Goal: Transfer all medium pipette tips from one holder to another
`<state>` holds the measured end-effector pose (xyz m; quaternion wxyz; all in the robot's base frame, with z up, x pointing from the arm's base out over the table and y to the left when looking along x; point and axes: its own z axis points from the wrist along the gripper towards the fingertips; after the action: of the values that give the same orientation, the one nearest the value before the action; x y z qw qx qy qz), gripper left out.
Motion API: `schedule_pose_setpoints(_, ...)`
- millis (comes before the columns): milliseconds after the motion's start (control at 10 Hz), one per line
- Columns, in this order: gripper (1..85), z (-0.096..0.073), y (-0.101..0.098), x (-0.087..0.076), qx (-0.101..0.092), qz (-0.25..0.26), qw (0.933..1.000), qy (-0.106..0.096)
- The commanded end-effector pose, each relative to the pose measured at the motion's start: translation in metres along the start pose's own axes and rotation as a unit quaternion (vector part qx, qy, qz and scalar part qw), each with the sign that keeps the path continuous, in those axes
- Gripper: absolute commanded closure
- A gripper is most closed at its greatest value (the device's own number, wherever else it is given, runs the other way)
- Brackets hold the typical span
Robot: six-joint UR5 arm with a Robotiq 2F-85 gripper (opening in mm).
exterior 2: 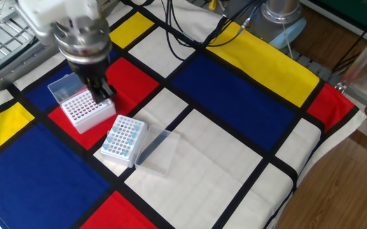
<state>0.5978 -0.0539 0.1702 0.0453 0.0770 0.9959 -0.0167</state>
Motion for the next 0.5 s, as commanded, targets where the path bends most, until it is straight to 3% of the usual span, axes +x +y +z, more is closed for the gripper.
schedule_pose_setpoints(0, 84.7, -0.005, -0.030, -0.002, -0.024, -0.035, 0.9991, -0.005)
schedule_pose_setpoints(400, 84.7, 0.005, -0.049, -0.001, -0.028, -0.054, 0.9980, -0.016)
